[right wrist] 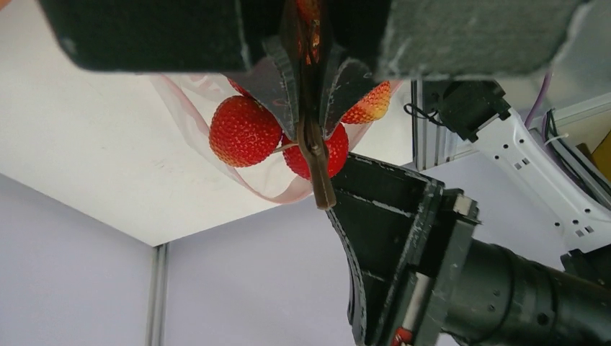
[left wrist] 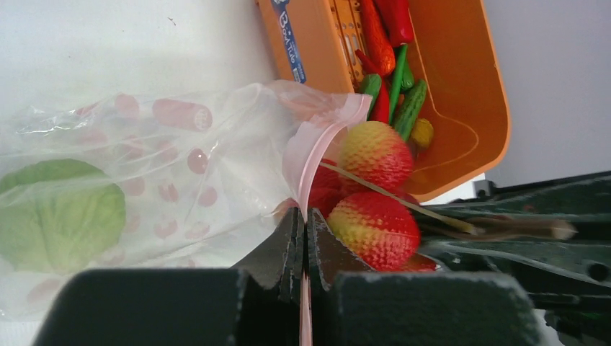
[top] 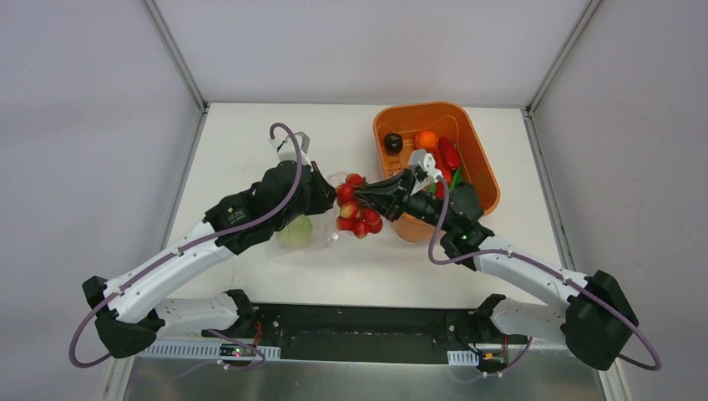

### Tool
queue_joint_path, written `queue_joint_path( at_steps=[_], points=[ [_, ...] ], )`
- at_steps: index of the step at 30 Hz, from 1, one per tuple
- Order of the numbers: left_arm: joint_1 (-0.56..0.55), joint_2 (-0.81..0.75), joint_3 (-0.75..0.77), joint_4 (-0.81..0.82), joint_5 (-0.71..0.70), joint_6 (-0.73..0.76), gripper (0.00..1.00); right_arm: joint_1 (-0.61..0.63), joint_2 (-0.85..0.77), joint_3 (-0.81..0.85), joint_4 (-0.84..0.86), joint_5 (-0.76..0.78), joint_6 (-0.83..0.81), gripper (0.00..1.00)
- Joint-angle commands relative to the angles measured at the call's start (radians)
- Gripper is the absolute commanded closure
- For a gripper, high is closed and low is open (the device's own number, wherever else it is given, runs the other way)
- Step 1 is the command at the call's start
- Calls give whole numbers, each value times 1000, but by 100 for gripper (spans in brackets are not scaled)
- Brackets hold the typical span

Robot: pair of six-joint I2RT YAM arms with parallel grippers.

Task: Place the food in the zip-top bag and seal the zipper
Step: Place the fake fruit in the zipper food storage bag.

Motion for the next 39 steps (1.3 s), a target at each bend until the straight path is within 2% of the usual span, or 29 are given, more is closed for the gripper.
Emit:
queue_joint_path(
  at_steps=[1,5,11,14,20,26,28,31,35,39],
  points=[
    [12,-29,3,54,45,5,100,4,56,43,88,-81,9,100],
    [11,-51,-15,48,35,2,100,3,64,62,27,-42,-27,100],
    [13,-91,-33,39,-2,9,100,4,68,138,-255,-14,-181,100],
    [13,-88,-26,31,-3,12,100,3,63,135,-281,10,-212,100],
    [14,-61,-4,17,-4,15,100,4,77,203,-383,-176,-231,100],
    [13,-51,0,17,15,20,100,3,57,184,-355,-241,-263,100],
    [14,-43,8,15,38,31,100,4,85,221,-407,-250,-270,100],
    [13,-42,12,17,80,48,100,3,147,281,-473,-84,-248,100],
    [12,-55,6,9,102,51,100,3,186,321,-466,206,-145,100],
    [12,-61,3,11,104,47,100,3,215,386,-491,339,24,100]
  ],
)
